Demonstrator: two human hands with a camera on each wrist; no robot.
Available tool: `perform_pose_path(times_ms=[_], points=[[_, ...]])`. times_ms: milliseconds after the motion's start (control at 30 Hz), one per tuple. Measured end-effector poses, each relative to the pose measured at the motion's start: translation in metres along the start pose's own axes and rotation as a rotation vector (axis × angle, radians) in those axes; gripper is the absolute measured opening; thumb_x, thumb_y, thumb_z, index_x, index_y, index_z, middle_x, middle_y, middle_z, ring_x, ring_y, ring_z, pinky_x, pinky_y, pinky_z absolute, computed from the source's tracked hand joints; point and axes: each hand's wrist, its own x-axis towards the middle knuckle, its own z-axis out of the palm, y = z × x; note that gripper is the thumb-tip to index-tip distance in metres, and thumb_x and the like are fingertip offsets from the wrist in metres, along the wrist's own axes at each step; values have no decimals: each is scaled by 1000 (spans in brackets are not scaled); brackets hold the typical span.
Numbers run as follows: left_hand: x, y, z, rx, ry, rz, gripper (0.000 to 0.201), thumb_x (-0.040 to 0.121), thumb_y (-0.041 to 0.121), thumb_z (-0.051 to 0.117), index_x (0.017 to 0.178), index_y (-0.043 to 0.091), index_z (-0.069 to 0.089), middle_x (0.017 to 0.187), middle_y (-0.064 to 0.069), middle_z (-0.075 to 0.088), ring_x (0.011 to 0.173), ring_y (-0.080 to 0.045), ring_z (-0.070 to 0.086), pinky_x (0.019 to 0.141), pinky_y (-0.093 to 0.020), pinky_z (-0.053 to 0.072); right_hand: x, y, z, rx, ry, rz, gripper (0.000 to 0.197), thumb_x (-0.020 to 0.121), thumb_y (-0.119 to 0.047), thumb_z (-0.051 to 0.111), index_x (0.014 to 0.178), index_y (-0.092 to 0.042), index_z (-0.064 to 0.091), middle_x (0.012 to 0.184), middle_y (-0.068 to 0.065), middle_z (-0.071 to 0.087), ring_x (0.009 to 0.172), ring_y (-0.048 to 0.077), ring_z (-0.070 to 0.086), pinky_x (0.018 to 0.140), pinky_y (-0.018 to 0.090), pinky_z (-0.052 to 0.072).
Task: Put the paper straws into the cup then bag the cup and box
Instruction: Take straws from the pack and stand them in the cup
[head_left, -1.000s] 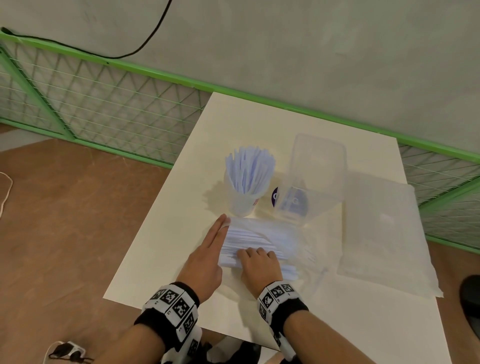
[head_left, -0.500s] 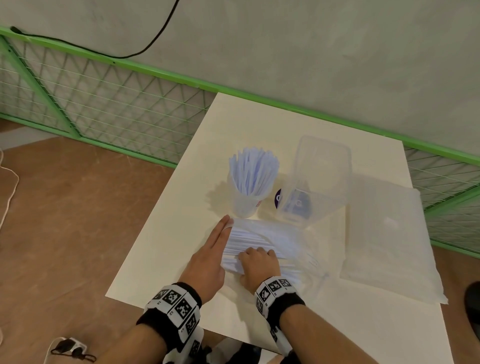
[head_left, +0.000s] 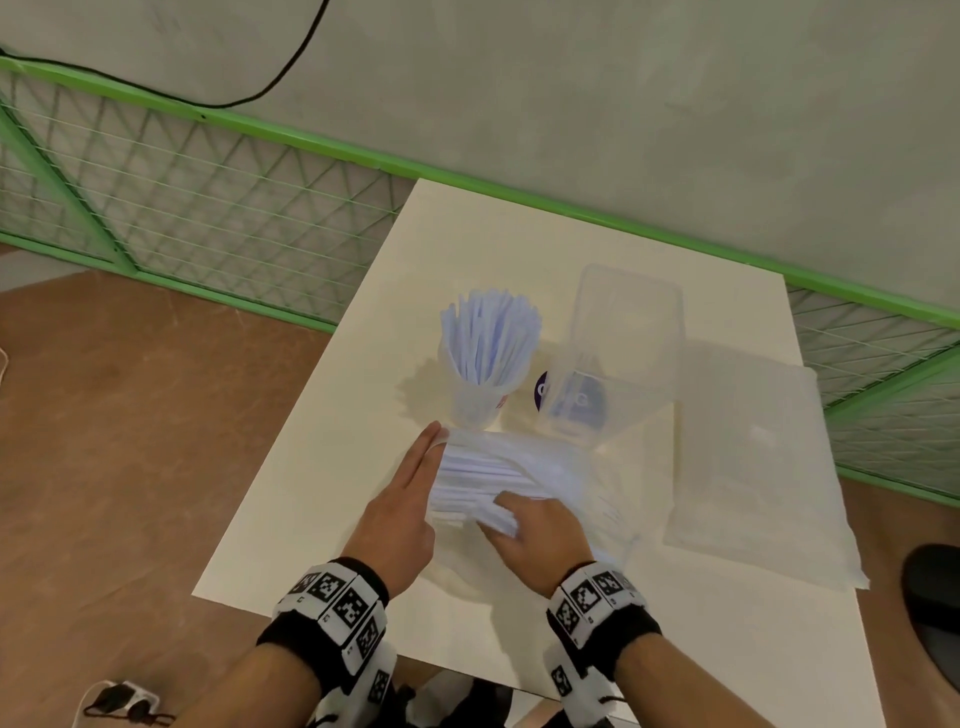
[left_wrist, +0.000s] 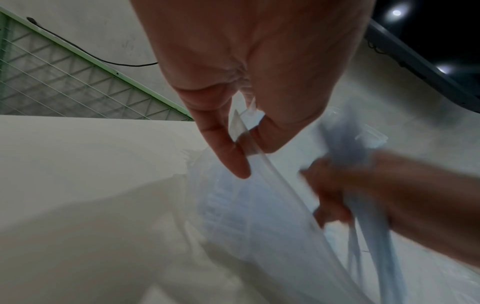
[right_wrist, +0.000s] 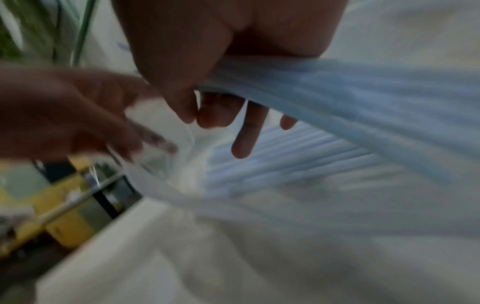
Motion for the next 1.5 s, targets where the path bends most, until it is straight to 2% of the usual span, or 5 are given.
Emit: perform_pose_path(times_ms=[100, 233, 500, 933, 1500], points=[[2, 0, 1, -8, 7, 12, 102, 75, -18, 46, 155, 35, 12, 151, 43, -10, 126, -9, 50, 80, -19, 50, -14, -17, -14, 501, 178, 55, 32, 85, -28, 73, 59, -24, 56, 58, -5, 54, 57, 5, 48, 59, 18, 38], [3, -1, 3, -13, 8, 25, 102, 75, -18, 47, 155, 34, 12, 150, 45, -12, 126, -12, 52, 81, -28, 55, -25, -33, -23, 673, 93, 171, 15, 83, -13, 76, 97, -8, 74, 93, -10, 69, 93, -2, 63, 88, 13, 46], [5, -5, 6, -32, 3, 21, 103, 76, -18, 46, 156, 36, 9, 153, 41, -11, 133, -11, 46, 77, -13, 44, -20, -30, -21, 809, 374, 255, 11, 87, -15, 71, 77, -11, 69, 75, 2, 68, 69, 5, 60, 66, 16, 46], [9, -5, 7, -7, -1, 20, 101, 77, -15, 47, 156, 34, 9, 154, 38, -11, 134, -11, 46, 67, -2, 38, -23, 0, -28, 332, 190, 340, 37, 80, -37, 58, 52, -19, 40, 45, -7, 41, 44, 8, 40, 49, 29, 35], [7, 3, 2, -24, -24, -19, 98, 78, -13, 45, 156, 35, 10, 155, 38, -9, 124, -9, 53, 74, -19, 48, 81, -86, -196, 347, 406, 6, 29, 79, -20, 63, 76, 9, 61, 73, 17, 71, 65, 18, 72, 64, 48, 59]])
